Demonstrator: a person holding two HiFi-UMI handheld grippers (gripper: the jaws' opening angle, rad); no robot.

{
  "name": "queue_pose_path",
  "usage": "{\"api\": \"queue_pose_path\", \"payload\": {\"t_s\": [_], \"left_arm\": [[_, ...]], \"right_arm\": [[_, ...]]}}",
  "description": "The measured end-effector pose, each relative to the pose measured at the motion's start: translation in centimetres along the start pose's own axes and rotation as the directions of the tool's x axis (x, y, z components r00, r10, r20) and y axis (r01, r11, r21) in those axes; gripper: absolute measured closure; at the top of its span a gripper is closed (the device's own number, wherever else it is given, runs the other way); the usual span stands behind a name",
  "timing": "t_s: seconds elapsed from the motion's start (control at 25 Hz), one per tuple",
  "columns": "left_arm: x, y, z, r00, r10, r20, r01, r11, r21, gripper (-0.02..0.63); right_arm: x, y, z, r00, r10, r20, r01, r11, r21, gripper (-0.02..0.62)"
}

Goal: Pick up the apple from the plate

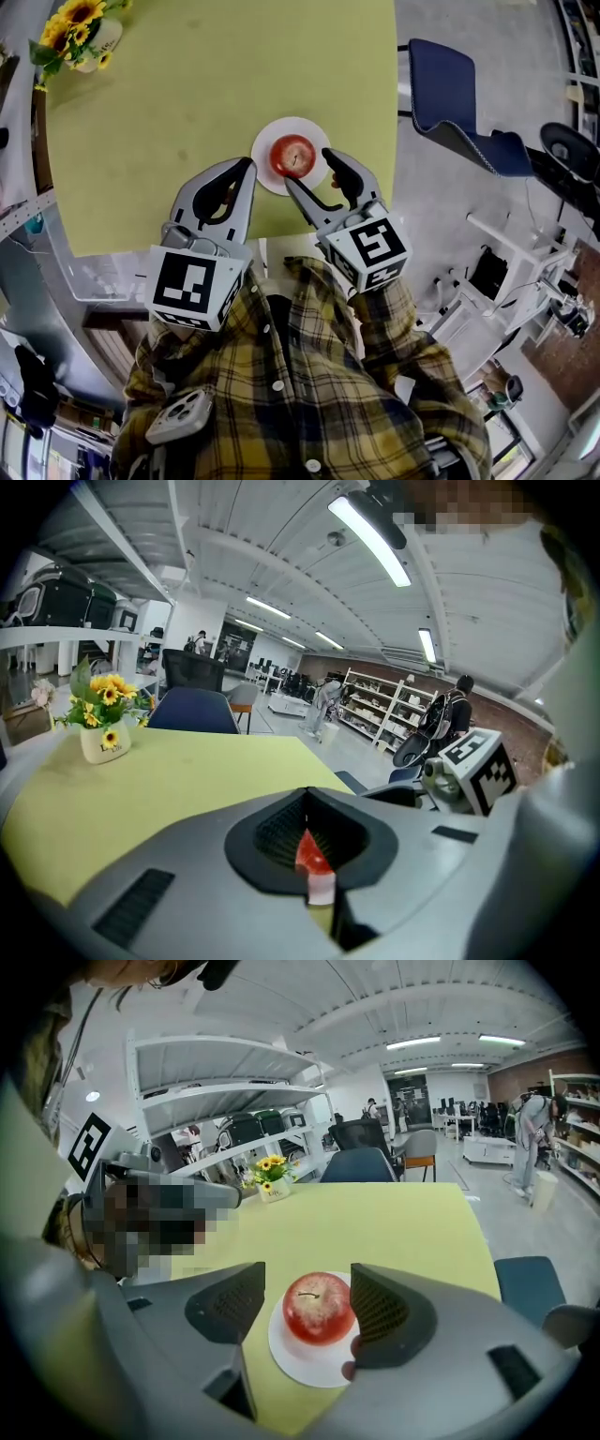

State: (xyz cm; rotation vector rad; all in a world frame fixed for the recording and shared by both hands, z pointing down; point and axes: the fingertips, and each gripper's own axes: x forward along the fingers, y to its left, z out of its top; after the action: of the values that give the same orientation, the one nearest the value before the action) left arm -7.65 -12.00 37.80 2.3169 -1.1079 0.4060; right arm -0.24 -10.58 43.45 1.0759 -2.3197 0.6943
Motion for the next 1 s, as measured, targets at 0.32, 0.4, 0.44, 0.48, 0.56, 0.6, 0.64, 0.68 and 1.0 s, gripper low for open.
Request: {"api": "queue_pose_path", "payload": {"t_s": [0.32, 0.4, 0.44, 0.48, 0.56, 0.6, 0.64, 0.68, 1.0], "left_arm": [[0.6, 0.2, -1.2, 1.0, 0.004, -0.021, -0.004, 1.0, -0.012, 0.598], [0.8, 0.3, -1.6, 1.0, 0.003, -0.028, -0.003, 1.0, -0.015, 0.598], [0.9, 0.3, -1.8, 0.999, 0.003, -0.032, -0.003, 1.0, -0.017, 0.598], [1.0, 0.3, -2.0, 0.999, 0.003, -0.036, -0.004, 1.0, -0.019, 0.598], [1.2, 0.4, -2.2, 0.999, 0.004, -0.043, -0.005, 1.0, -0.023, 0.598], [1.2, 0.5, -2.3, 0.999, 0.006, -0.045, -0.007, 1.0, -0.026, 0.598], [1.3, 0.6, -2.5, 0.999, 0.009, -0.049, -0.01, 0.999, -0.031, 0.598], [1.2, 0.8, -2.7, 0.999, 0.012, -0.053, -0.014, 0.999, -0.034, 0.598], [1.3, 2.8, -4.6, 0.995, 0.041, -0.086, -0.047, 0.996, -0.069, 0.598]], "right_arm": [[1.2, 0.1, -0.9, 1.0, 0.005, -0.003, -0.005, 0.999, -0.053, 0.247], [1.6, 0.1, -1.3, 1.0, 0.005, -0.01, -0.006, 0.997, -0.072, 0.233], [1.8, 0.1, -1.5, 1.0, 0.005, -0.014, -0.006, 0.997, -0.081, 0.227], [2.0, 0.0, -1.7, 1.0, 0.005, -0.019, -0.006, 0.996, -0.087, 0.222], [2.4, -0.2, -2.0, 1.0, 0.004, -0.027, -0.007, 0.996, -0.089, 0.218], [2.6, -0.3, -2.3, 1.0, 0.002, -0.031, -0.005, 0.996, -0.09, 0.218], [2.7, -0.4, -2.5, 0.999, -0.001, -0.035, -0.002, 0.996, -0.09, 0.216], [2.8, -0.6, -2.8, 0.999, -0.004, -0.039, 0.001, 0.996, -0.091, 0.215], [4.8, -1.1, -4.7, 0.997, -0.005, -0.077, -0.002, 0.996, -0.089, 0.215]]}}
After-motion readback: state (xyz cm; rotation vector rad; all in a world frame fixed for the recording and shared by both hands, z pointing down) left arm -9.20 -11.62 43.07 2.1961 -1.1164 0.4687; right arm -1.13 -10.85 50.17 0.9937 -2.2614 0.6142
